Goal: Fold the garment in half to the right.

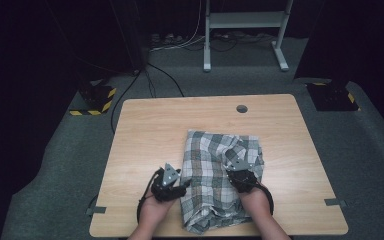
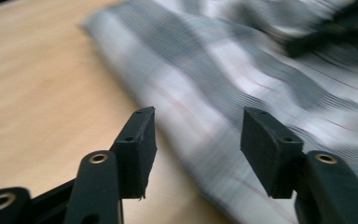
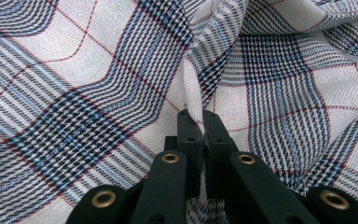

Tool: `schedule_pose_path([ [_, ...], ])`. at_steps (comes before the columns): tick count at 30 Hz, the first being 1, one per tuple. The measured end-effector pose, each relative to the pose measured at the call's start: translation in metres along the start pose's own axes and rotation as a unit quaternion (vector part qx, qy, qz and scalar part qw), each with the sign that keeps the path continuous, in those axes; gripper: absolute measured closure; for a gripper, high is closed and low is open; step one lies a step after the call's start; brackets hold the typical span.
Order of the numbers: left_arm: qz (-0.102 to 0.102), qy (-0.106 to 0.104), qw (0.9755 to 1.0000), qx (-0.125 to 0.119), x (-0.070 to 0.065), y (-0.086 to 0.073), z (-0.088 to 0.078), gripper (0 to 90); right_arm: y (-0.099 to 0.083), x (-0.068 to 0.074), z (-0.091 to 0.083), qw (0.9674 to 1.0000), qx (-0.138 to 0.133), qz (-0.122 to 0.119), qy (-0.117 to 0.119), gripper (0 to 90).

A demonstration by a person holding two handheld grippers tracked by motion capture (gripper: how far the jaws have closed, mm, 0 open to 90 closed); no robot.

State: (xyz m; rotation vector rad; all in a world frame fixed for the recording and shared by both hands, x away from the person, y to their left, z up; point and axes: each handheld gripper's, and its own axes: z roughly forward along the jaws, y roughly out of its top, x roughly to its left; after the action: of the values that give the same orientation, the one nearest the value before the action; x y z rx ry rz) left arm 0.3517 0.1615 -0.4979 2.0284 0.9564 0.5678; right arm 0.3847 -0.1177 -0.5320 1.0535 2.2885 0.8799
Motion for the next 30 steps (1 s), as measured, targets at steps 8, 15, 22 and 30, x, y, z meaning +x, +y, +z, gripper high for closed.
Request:
schedule_pose_path([
  [8, -0.029, 0.003, 0.9985, 0.046, 0.037, 0.001, 0.045, 49.9, -0.002, -0.001, 0.0, 1.0, -0.006, -0.001, 0.006, 87.6],
  [15, -0.07, -0.021, 0.9972, 0.016, 0.037, -0.001, 0.047, 51.8, -0.001, -0.001, 0.0, 0.9999, -0.005, -0.009, 0.008, 88.0],
  [22, -0.05, -0.024, 0.9985, -0.002, 0.021, 0.011, 0.049, 52.1, -0.002, -0.001, 0.0, 0.9999, -0.007, -0.011, 0.008, 88.1],
  [30, 0.004, 0.007, 0.9995, 0.031, 0.0, 0.026, 0.062, 52.4, -0.003, -0.001, 0.001, 0.9998, -0.011, -0.012, 0.009, 88.1],
])
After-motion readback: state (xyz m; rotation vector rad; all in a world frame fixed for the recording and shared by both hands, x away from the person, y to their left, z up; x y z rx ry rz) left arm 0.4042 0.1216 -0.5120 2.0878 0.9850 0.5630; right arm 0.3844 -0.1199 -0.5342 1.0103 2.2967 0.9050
